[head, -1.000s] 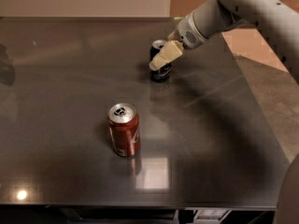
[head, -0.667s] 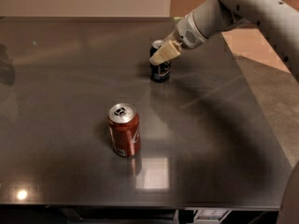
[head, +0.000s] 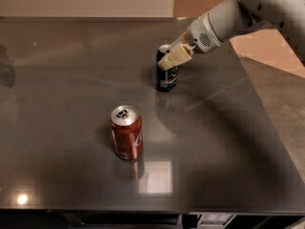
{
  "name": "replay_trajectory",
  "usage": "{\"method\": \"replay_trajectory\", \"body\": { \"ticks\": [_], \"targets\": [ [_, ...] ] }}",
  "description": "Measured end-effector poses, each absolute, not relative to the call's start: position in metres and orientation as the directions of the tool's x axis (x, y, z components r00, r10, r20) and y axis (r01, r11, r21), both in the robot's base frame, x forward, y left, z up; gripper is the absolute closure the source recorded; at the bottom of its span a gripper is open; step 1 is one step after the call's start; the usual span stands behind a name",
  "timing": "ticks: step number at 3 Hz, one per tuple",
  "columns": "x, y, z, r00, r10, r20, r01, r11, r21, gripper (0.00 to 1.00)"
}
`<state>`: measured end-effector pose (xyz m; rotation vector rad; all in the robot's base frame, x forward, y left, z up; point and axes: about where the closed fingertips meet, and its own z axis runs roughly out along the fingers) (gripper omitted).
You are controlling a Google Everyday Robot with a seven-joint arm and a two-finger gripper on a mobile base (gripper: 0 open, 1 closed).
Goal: Move pepsi can near coke can
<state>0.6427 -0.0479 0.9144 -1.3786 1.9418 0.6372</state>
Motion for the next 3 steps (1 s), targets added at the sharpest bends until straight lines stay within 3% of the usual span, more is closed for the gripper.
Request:
{"method": "replay_trajectory", "body": {
  "ticks": [1,3],
  "targets": [
    [0.604,-0.055,0.927,-0.182,-0.608,-0.773,-0.972,0.231,0.047,1.0],
    [0.529,-0.056,0.94,-0.062,-0.622,-0.781,-0.998,0.053,0.037,1.0]
  ]
}}
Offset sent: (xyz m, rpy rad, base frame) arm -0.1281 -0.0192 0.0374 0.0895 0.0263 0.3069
